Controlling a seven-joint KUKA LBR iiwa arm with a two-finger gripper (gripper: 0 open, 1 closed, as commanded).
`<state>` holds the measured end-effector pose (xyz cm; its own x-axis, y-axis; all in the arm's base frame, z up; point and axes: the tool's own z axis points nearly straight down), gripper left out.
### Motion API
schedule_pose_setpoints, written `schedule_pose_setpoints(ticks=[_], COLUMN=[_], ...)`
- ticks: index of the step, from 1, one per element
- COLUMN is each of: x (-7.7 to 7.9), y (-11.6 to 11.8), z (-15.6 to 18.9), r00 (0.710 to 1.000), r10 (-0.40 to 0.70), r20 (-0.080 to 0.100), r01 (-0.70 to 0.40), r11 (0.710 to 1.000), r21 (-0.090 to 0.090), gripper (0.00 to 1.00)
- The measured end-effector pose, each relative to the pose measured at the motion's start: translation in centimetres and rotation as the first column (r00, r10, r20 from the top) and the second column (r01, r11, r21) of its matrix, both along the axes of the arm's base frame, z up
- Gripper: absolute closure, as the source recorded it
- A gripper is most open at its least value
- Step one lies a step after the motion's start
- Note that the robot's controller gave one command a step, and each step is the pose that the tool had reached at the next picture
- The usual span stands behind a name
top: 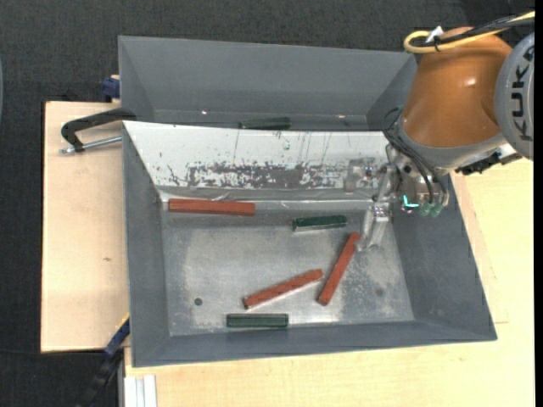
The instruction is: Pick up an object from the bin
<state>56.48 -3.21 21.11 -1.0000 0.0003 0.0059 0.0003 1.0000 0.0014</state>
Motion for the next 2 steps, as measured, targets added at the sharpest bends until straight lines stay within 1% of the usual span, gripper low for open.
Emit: schedule_pose_setpoints(ticks=[1, 2], x=[0.2, -2.1], y=[0.0, 1.1], z=[0.4, -4.7], r00=[1.0, 0.971], r10=[0.001, 0.24], r20=[0.008, 0.015], r01=[-0.001, -0.24], r11=[1.0, 0.971], r21=[-0.001, -0.003], gripper=[0.0, 0.0])
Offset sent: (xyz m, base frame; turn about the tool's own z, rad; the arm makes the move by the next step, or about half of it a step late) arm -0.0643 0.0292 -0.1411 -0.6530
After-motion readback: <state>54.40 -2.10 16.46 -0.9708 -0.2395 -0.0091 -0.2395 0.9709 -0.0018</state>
